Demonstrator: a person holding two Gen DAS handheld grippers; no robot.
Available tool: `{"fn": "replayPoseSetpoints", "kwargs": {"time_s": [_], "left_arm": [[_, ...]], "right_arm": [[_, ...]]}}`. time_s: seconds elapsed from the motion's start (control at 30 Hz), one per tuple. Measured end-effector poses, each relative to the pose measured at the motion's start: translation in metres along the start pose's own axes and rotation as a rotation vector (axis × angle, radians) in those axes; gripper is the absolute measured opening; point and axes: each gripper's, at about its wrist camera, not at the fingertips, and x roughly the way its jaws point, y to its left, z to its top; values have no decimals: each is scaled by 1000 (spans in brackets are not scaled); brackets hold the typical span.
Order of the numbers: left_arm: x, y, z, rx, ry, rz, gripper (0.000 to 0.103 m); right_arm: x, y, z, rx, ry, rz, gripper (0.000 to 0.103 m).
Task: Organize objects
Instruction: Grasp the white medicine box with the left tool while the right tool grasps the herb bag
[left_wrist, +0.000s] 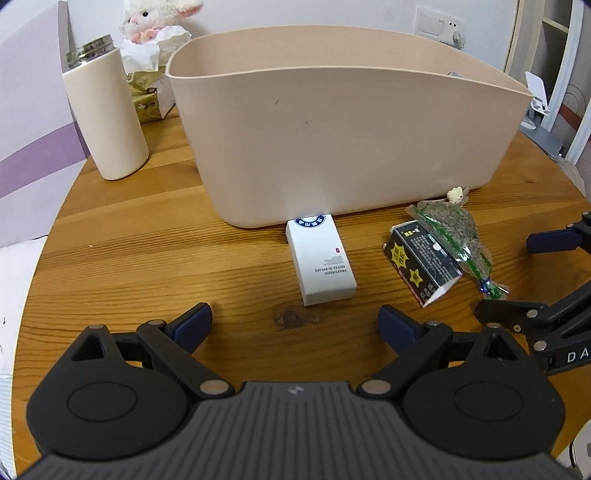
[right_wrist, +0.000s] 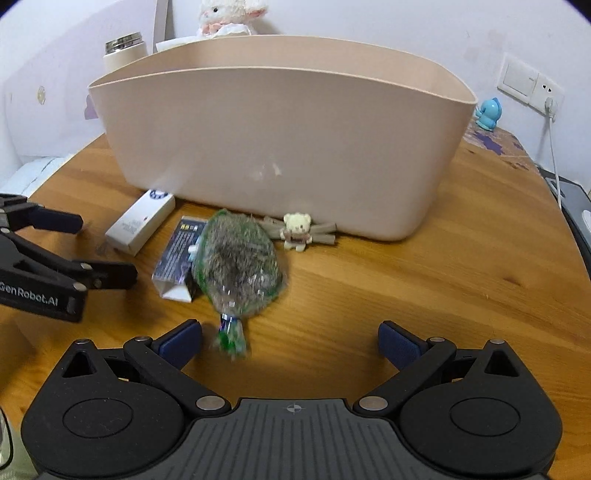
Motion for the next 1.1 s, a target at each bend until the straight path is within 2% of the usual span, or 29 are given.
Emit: {"fn": "replayPoseSetpoints", "kwargs": {"time_s": [0.17, 0.27, 0.43, 0.47, 0.6, 0.63, 0.77, 0.8, 1.1], "left_arm": [[8, 0, 9, -18, -10, -7, 97], [12, 0, 14, -22, -18, -5, 96], [17, 1, 23, -25, -14, -3, 92], [16, 1, 24, -24, -19, -3, 87], [14, 2, 29, -12, -34, -16, 66], [14, 3, 30, -10, -37, -19, 63], [10, 3, 30, 5, -46, -42, 36], [9, 3, 31, 9, -45, -47, 33], [3, 3, 15, 15, -26, -60, 33]], "right_arm": [[9, 3, 5, -10, -35, 8, 103], [11, 8, 9, -22, -60, 16, 97], [10, 16, 13, -46, -81, 43, 78], [10, 18, 13, -51, -84, 48, 75], [6, 25, 13, -70, -91, 63, 46], [6, 27, 14, -71, -90, 65, 45], [5, 21, 13, -59, -95, 62, 42], [4, 19, 14, -56, -93, 59, 41], [-12, 7, 2, -16, -108, 46, 41]]}}
